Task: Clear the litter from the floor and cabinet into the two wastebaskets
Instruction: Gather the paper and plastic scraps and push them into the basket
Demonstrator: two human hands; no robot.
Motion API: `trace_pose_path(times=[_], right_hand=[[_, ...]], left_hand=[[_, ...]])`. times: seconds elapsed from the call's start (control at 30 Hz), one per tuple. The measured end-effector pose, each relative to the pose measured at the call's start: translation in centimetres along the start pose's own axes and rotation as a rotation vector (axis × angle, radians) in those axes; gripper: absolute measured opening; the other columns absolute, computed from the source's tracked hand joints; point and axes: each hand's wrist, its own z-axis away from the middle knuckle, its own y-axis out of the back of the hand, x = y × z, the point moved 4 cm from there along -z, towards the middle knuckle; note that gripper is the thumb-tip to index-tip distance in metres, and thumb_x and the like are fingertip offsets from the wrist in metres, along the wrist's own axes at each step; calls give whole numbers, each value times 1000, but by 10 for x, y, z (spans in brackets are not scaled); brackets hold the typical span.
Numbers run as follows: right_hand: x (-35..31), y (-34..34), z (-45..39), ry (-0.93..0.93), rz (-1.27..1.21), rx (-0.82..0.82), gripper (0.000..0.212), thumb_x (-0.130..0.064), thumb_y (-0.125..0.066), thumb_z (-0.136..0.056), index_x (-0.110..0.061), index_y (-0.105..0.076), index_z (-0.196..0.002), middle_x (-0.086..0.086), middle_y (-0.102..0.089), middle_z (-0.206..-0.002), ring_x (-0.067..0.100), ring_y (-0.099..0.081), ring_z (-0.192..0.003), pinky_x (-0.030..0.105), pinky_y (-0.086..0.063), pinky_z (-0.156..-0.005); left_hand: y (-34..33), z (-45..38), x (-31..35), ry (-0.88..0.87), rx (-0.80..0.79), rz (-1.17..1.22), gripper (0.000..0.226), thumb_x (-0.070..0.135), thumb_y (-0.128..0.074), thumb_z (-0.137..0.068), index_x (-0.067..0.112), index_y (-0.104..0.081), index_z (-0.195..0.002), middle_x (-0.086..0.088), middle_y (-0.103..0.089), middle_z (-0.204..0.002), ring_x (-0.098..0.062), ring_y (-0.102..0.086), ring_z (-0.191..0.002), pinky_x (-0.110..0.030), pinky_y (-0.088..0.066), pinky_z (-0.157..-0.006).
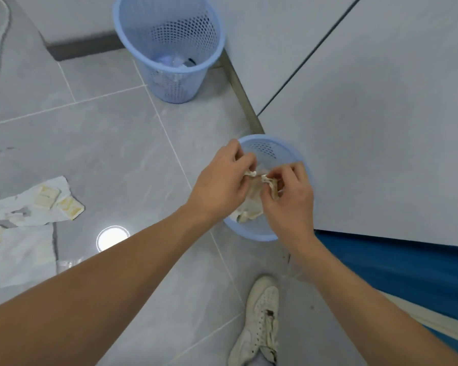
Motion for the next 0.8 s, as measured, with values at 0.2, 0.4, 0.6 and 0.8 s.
trace_pose_path(times=[0.2, 0.4, 0.6, 0.8], right_hand=[[17, -2, 7, -31, 144, -161, 24, -22, -71, -78, -22, -67, -102, -8, -56, -102, 20, -53, -101, 41, -51, -82], [-59, -52, 31, 117, 19, -144, 17, -10, -66, -79, -17, -65, -94, -6, -58, -94, 16, -56, -90, 33, -49, -71], [-153, -187, 78, 200, -68, -388, 23, -9, -63, -78, -23, -63, -96, -9, -54, -92, 15, -59, -87, 38, -52, -76], [-215, -312, 128, 294, -10, -660, 22, -13, -66, -83, -23, -64, -103, -7, -56, -101, 16, -59, -94, 40, -54, -76]], left_hand=[[-20, 14, 12, 22, -152, -216, 40, 41, -63, -85, 38, -65, -125, 6, -59, -112, -22, -48, -113, -35, -38, -84], [49, 95, -61, 142, 20, -248, 21, 26, -62, -88, 22, -69, -107, 4, -58, -99, -24, -53, -95, -40, -46, -72], [128, 212, -185, 386, 52, -327, 16, 21, -64, -89, 21, -69, -105, 4, -60, -96, -22, -55, -94, -38, -49, -68], [169, 321, -289, 683, 59, -334, 21, 26, -59, -93, 23, -68, -112, 5, -62, -105, -21, -54, -104, -35, -48, -69]])
